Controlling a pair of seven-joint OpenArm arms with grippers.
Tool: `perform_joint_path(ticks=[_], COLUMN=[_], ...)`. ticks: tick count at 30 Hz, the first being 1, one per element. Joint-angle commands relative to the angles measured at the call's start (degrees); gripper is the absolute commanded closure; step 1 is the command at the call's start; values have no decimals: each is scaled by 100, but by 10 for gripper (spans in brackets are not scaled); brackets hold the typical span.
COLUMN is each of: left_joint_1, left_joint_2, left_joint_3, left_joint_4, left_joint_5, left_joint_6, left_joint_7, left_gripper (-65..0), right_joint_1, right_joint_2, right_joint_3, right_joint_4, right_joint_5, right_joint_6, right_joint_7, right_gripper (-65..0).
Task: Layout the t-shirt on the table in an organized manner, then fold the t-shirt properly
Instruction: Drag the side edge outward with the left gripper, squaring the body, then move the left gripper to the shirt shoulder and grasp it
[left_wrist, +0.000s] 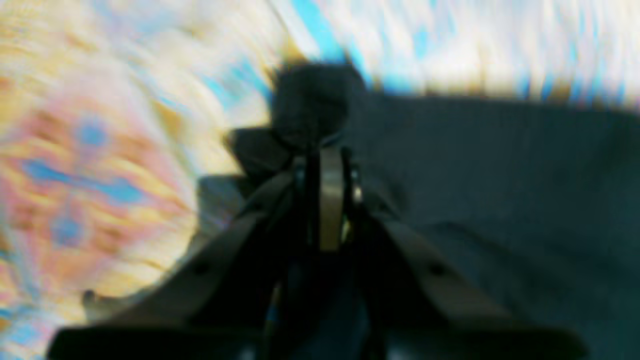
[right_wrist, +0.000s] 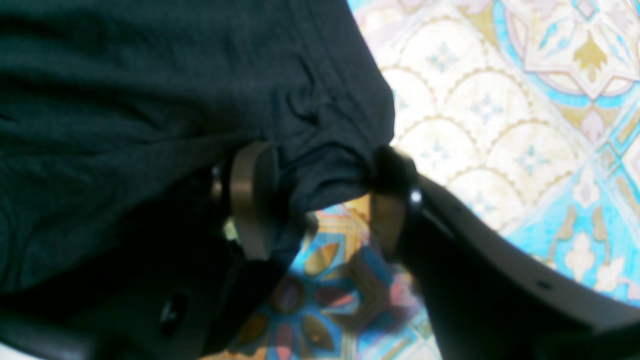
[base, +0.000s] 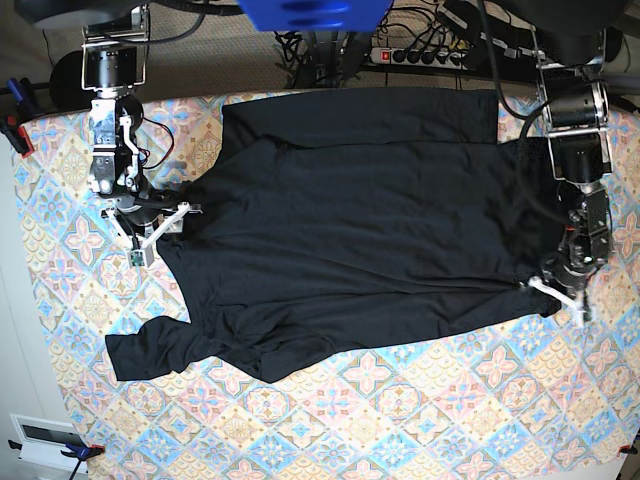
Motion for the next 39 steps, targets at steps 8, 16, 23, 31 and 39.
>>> perform_joint_path(ticks=[8,16,23,31,39], left_joint_1=[-887,-1151,-1072,1082,3359], left_joint_2=[-321,-251,-154,-330,-119], left_joint_3=[-478,-443,-443,-698,-1779], left_joint_4=[102,85,102,2159,3838], left_joint_5=[-15,574,565,-604,-1492], left_joint_6=[5,673,831,831,831], left_joint_7=[-227,-561,-464,731,1338], left_gripper=[-2,-165,-335,-335,-335], right_joint_1=[23,23,23,14,14], right_joint_2=[22,22,22,31,31], right_joint_3=[-9,-9,-18,-18,-18], right_joint_4=[47,55,275,328,328], right_joint_5=[73,73,73,73,73], right_joint_6=[57,57,66,66,66], right_joint_7=[-132,-132,-141,-246,-272], right_gripper=[-291,-291,-291,-291,-291])
